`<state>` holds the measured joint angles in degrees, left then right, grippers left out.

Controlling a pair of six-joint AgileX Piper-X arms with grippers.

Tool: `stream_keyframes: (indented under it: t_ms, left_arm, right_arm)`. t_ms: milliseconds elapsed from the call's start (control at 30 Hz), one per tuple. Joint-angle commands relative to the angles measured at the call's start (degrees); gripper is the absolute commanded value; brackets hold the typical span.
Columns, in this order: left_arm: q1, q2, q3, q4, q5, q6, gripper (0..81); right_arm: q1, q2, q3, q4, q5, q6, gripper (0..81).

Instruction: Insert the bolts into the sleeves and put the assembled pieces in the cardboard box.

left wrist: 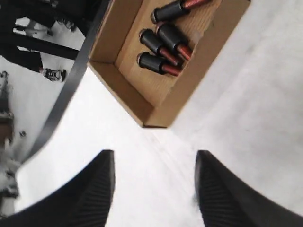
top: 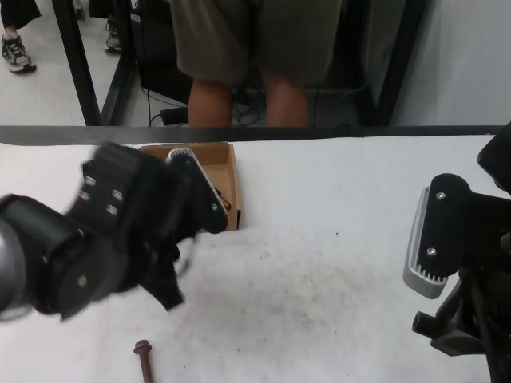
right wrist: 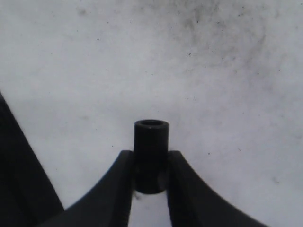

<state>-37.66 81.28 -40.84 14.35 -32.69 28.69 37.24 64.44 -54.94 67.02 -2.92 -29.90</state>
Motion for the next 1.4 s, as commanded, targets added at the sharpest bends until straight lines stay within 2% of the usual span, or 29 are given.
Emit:
stream_keyframes:
  t_ms: [0, 133, 200, 333, 433, 633, 833, 967, 1367]
  left_arm:
    - [-4.9, -1.8, -0.2, 10.1, -0.3, -17.4, 48.9]
    - [-9.7, -1.8, -0.2, 20.4, 3.6, -38.5, 48.9]
    - [-10.3, -1.8, -0.2, 26.0, 5.5, -50.2, 48.9]
    - [-8.3, -1.8, -0.2, 32.3, 15.4, -72.6, 48.9]
    - [-5.7, -1.8, -0.2, 30.1, 23.5, -82.4, 48.9]
    - [-0.2, -1.8, -0.2, 23.0, 24.6, -83.3, 48.4]
    - [3.8, -1.8, -0.2, 22.7, 25.2, -84.0, 35.3]
    - [3.9, -1.7, -0.2, 22.3, 25.1, -84.0, 29.9]
    - [3.8, 4.1, -0.2, 22.3, 28.1, -84.0, 30.1]
  right_arm:
    - [-0.2, -0.8, 0.0, 0.5, -0.4, 0.4, 0.2]
    - [-0.2, -0.8, 0.0, 0.5, -0.4, 0.4, 0.2]
    - [-0.2, -0.8, 0.0, 0.7, -0.4, 0.4, 0.2]
    - [-0.2, -0.8, 0.0, 1.4, -0.4, 0.4, 0.2]
    - [-0.2, -0.8, 0.0, 1.4, -0.4, 0.4, 0.2]
    - [-0.2, -0.8, 0.0, 1.4, -0.4, 0.4, 0.2]
    - [-0.2, -0.8, 0.0, 1.4, -0.4, 0.4, 0.2]
    - [-0.2, -0.8, 0.0, 1.4, -0.4, 0.4, 0.2]
    - [-0.2, -0.8, 0.0, 1.2, -0.4, 0.4, 0.2]
